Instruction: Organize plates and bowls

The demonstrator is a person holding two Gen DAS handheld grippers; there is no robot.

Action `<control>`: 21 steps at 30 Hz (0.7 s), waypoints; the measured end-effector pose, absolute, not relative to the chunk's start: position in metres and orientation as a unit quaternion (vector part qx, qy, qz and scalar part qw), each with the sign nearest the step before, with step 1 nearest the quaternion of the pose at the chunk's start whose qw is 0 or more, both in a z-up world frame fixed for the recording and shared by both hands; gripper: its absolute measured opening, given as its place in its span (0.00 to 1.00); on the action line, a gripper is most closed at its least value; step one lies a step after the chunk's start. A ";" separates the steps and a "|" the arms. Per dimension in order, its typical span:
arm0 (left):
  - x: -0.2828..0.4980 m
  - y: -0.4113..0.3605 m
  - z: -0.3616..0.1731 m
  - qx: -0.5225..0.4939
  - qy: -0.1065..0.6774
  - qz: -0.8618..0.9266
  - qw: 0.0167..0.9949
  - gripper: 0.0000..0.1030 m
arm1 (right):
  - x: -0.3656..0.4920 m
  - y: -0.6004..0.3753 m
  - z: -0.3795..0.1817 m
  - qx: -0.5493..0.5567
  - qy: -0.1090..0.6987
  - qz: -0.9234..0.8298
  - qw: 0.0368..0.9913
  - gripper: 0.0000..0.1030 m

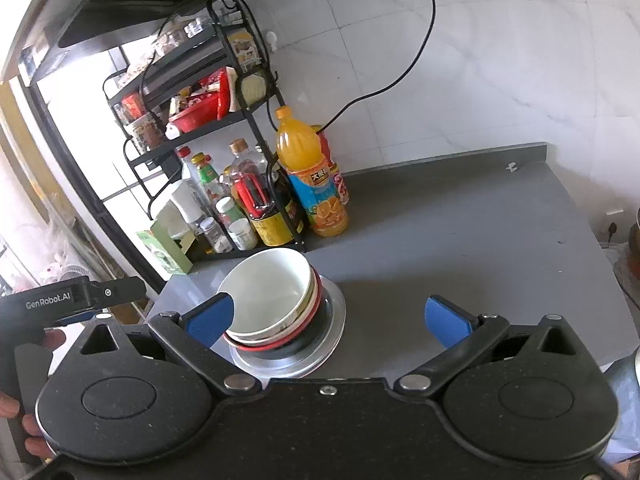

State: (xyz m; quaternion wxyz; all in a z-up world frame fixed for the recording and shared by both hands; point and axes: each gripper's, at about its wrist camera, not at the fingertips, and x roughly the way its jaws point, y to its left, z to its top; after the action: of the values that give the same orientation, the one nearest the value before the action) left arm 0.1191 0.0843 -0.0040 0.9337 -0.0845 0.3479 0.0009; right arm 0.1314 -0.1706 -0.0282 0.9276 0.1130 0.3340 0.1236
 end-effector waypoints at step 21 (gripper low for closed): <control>0.059 0.094 0.018 -0.048 0.310 0.012 0.950 1.00 | 0.098 -0.175 -0.015 0.086 0.338 0.109 0.931 1.00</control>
State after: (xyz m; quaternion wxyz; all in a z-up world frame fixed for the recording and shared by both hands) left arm 0.0595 0.0942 0.0178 0.9495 -0.0478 0.3098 0.0123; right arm 0.0979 -0.1752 -0.0153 0.9309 0.0864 0.3378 0.1091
